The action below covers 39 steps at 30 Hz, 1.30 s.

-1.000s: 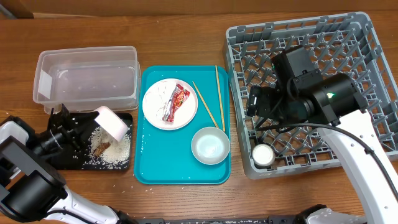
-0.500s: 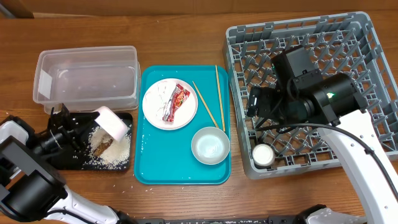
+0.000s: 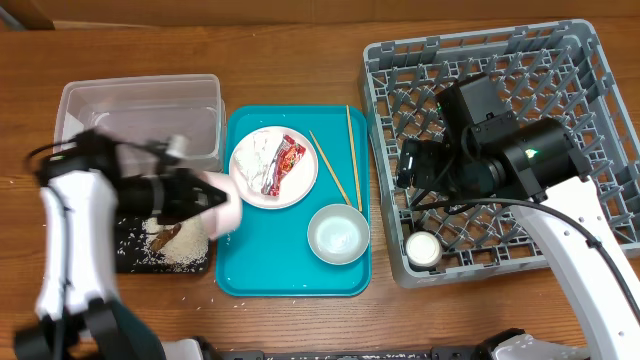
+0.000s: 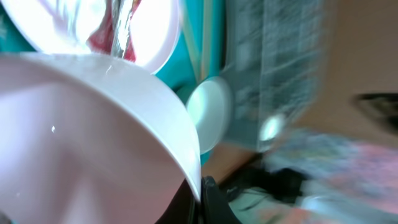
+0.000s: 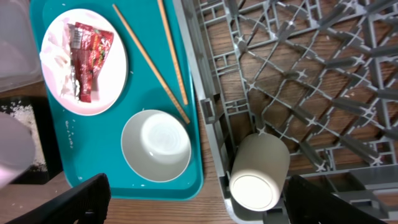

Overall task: Sort waste into correct bins and load items into the dishwasher
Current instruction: 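Set the empty pink bowl back on the teal tray, then pick the red wrapper off the plate and drop it in the clear bin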

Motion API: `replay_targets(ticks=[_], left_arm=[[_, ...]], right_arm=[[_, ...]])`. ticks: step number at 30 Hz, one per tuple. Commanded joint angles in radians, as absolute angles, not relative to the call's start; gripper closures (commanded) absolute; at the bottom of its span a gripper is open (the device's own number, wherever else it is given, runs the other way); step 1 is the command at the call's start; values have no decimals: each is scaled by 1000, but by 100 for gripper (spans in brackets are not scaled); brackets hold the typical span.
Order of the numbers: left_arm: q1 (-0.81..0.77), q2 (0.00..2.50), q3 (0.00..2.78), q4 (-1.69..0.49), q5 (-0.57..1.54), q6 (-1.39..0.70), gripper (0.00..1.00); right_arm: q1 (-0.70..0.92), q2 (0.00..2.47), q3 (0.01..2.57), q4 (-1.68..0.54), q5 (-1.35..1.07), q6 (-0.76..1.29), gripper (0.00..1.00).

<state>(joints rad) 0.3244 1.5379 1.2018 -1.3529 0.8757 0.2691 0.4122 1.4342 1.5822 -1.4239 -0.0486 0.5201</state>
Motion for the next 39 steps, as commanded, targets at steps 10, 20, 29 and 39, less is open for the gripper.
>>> replay_targets(ticks=[10,20,29,39], left_arm=[[-618,1464,1102,-1198,-153,-765,96],[-627,1657,1100,-1131,-58,-753,63],[-400,1564,1412,-1391,-86,-628,19],[-344,1657,1287,-907,-41,-287,26]], right_arm=[[411,1416,1605,-1418,-51,520,8],[411,1416,1605,-1401,-51,519,3],[471,1432,1604,-1197,-144,459,5],[486,1468,1604,-1221,-133,464,0]])
